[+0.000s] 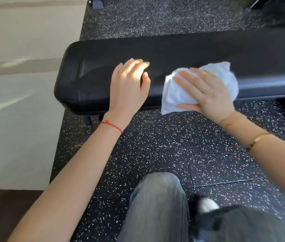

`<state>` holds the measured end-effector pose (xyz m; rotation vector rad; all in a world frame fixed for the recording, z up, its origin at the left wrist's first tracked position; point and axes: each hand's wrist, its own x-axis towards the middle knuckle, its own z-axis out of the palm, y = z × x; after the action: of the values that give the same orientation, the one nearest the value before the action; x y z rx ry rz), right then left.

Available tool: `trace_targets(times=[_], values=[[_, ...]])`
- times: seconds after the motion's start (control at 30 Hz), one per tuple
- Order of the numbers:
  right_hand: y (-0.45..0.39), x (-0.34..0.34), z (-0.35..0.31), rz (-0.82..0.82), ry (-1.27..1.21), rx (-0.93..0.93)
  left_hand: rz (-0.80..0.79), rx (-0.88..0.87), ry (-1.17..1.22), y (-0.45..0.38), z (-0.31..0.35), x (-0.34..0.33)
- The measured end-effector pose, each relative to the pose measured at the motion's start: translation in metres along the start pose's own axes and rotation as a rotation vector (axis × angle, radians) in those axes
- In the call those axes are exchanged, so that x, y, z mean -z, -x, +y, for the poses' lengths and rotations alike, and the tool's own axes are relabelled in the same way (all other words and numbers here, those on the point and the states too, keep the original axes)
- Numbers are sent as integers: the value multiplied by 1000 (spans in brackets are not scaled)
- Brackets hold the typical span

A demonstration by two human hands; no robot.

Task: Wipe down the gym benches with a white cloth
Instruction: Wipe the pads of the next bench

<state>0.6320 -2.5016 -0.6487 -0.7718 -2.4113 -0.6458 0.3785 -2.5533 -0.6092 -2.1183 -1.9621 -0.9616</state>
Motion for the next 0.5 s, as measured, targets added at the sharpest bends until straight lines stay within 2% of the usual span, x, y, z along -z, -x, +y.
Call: trace_targets(times=[0.1,0.23,0.4,0.5], values=[[6,5,3,5,-12,11,-19,-16,36,-9,28,-13],[9,5,9,15,-10,31,-6,59,39,-18,45,-29],[60,21,62,52,10,-69,60,114,33,-24,61,-39],[73,24,81,49,20,-64,110,144,-3,-24,70,-45]])
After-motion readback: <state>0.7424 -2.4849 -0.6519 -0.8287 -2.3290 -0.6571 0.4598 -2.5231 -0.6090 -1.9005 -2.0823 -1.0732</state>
